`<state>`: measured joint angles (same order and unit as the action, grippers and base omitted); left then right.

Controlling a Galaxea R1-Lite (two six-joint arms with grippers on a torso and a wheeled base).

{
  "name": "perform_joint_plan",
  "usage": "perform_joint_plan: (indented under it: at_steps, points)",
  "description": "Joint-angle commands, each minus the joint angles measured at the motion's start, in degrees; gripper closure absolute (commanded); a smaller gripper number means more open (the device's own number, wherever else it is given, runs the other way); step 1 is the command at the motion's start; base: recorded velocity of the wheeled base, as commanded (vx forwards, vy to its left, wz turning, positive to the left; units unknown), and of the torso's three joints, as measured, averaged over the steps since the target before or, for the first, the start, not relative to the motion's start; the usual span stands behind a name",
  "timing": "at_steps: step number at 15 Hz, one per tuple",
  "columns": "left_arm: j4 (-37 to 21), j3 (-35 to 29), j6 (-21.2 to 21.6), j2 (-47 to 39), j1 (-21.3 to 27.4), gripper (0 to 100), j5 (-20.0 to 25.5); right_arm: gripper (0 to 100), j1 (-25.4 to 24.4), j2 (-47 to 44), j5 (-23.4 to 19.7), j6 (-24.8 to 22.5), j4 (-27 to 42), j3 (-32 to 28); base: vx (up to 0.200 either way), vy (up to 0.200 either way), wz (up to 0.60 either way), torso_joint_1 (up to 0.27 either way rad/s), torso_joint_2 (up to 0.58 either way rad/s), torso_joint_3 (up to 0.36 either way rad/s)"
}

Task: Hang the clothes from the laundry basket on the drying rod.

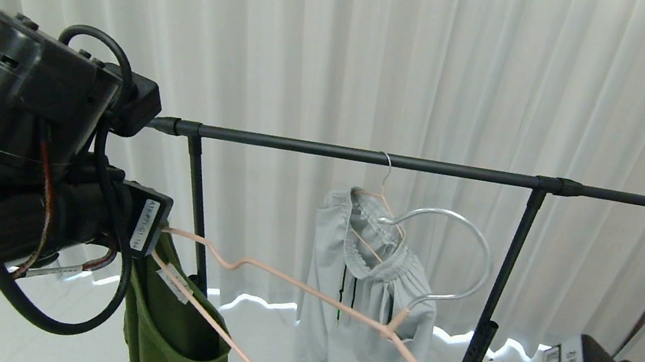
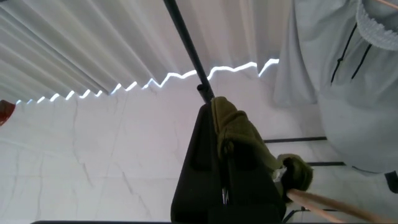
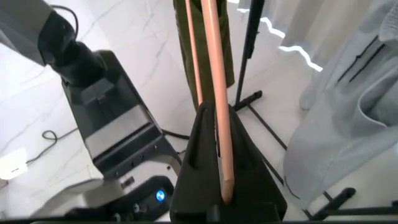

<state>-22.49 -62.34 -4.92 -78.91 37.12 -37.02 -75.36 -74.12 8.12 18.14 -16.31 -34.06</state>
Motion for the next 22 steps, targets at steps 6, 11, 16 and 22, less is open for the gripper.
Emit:
perform_joint_plan:
  at_steps: [6,11,16,22]
  points:
    - [-0.01,-0.24,-2.55,-0.10,1.29,100,-0.07,100,4.17,-8.94,0.41,-0.12,-7.07,-0.22,0.000,0.000,0.00,0.000,0.00,0.000]
    - [-0.01,-0.24,-2.90,-0.28,2.96,100,-0.15,100,4.52,-13.16,0.49,0.05,-11.20,-3.03,0.000,0.000,0.00,0.000,0.00,0.000]
    - [-0.01,-1.64,-6.15,-1.33,2.96,100,-0.33,100,1.89,-16.50,0.58,0.76,-11.55,-4.70,0.000,0.000,0.00,0.000,0.00,0.000]
    - [-0.01,-5.07,-11.42,-7.75,-0.03,100,-8.42,100,4.87,-16.76,8.40,10.51,-11.20,-4.79,0.000,0.000,0.00,0.000,0.00,0.000]
